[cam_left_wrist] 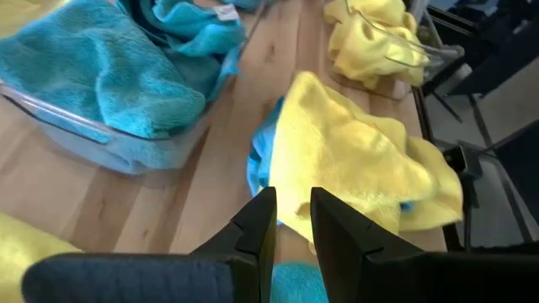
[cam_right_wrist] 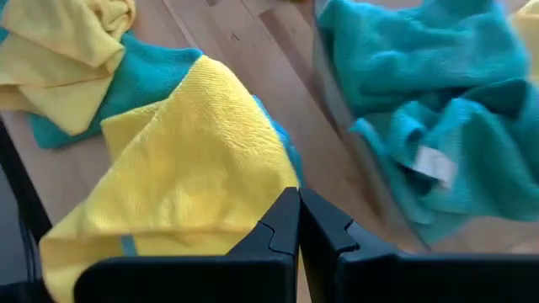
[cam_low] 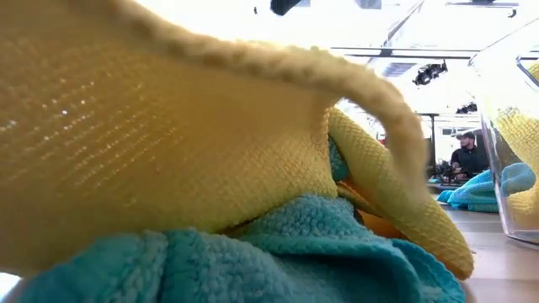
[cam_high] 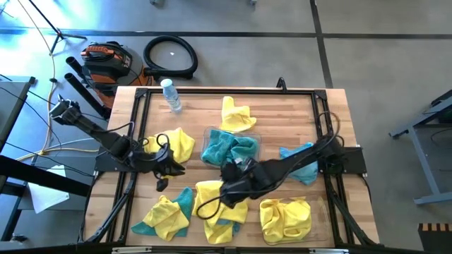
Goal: Sort microfiber towel by color & place in baskets
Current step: Put the yellow towel in the bottom transparent bin
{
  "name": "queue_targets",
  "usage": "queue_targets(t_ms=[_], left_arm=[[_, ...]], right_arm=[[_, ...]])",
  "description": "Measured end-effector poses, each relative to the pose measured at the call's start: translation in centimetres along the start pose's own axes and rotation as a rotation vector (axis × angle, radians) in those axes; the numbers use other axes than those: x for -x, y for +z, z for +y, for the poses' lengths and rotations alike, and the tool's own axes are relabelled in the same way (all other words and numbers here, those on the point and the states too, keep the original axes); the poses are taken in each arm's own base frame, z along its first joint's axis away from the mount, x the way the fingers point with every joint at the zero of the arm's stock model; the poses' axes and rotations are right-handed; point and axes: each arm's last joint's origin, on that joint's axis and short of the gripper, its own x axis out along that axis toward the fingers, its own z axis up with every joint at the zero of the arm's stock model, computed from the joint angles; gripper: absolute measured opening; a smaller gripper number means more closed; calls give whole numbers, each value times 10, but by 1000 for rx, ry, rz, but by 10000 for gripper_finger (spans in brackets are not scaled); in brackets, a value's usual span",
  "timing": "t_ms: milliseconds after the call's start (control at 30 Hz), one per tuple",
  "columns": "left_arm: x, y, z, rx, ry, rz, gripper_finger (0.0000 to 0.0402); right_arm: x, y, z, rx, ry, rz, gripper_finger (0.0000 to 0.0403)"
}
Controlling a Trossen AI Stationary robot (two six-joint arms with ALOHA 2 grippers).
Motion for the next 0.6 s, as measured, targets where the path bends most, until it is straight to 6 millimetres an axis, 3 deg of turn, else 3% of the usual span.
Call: queue_targets(t_ms=[133,300,600], left_arm=[[2,-2,-4,-7,-16,-3,62],[3,-4,-7,-3,-31,1,62],[5,-7,-12,11,-55,10,62]], right_arm=[[-25,-2,11,-96,3,69,0],[-52,-11,20,-88,-4,158,11],[-70,-22,37,-25,51,181,127]])
